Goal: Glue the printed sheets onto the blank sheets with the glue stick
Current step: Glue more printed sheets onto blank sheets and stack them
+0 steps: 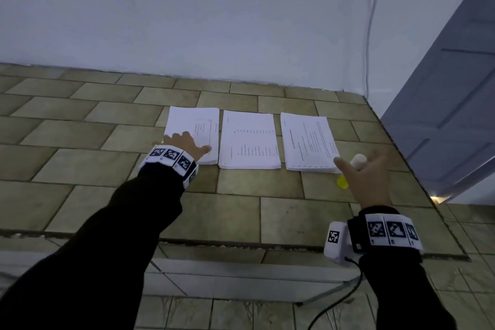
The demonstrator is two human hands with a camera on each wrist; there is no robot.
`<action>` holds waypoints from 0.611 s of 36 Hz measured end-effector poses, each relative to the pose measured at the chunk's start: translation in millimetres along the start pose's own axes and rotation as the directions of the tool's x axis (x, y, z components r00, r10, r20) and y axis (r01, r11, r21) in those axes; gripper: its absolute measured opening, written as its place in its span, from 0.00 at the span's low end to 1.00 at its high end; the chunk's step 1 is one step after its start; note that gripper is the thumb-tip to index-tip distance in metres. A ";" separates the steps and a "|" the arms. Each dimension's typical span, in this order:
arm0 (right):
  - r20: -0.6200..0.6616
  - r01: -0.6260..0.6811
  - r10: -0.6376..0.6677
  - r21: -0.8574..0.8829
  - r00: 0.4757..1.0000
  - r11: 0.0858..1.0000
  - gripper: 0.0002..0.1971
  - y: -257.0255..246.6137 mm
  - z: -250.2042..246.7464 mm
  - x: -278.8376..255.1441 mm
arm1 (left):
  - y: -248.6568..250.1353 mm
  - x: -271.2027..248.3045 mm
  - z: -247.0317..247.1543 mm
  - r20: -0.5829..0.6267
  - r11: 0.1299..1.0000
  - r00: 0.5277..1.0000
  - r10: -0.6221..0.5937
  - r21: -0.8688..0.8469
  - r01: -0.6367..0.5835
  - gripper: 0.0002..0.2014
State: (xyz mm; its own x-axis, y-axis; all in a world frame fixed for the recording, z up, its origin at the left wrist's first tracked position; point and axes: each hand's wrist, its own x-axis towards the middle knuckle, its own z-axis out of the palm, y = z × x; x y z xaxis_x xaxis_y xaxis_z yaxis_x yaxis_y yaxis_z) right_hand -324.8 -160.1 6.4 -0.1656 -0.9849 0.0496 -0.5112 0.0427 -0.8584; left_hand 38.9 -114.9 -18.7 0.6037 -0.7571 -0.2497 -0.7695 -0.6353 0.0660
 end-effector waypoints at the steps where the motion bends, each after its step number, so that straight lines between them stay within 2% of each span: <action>1: 0.019 -0.020 0.020 -0.008 1.000 1.000 0.38 5.3 1.0 1.6 | 0.8 3.1 3.3 0.015 1.000 1.000 0.005 0.030 -0.005 0.41; 6: 0.042 -0.036 0.038 -0.049 0.998 0.998 0.28 16.7 4.1 6.5 | -0.7 7.8 11.9 0.055 0.995 0.995 0.083 0.058 -0.086 0.34; 12: 0.034 -0.018 0.021 -0.084 0.999 0.996 0.23 18.3 2.7 9.1 | -1.5 1.6 12.4 -0.001 0.985 0.994 0.112 0.134 -0.111 0.31; 17: 0.049 -0.011 0.018 -0.135 0.999 0.991 0.20 18.6 2.2 8.7 | -11.9 10.6 10.3 -0.026 0.995 0.994 0.102 -0.014 -0.102 0.32; 22: 0.063 0.016 -0.006 -0.158 0.998 0.987 0.19 18.7 1.0 7.2 | -19.5 1.7 -12.8 -0.153 0.988 0.987 0.052 -0.133 -0.073 0.35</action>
State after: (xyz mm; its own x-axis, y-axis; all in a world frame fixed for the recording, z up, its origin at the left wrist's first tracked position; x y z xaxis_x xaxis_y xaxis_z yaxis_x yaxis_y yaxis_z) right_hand -334.7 -166.5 -9.8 -0.1090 -0.9938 0.0227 -0.6404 0.0528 -0.7662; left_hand 57.6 -105.7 -8.0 0.5876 -0.8036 -0.0950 -0.7768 -0.5931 0.2118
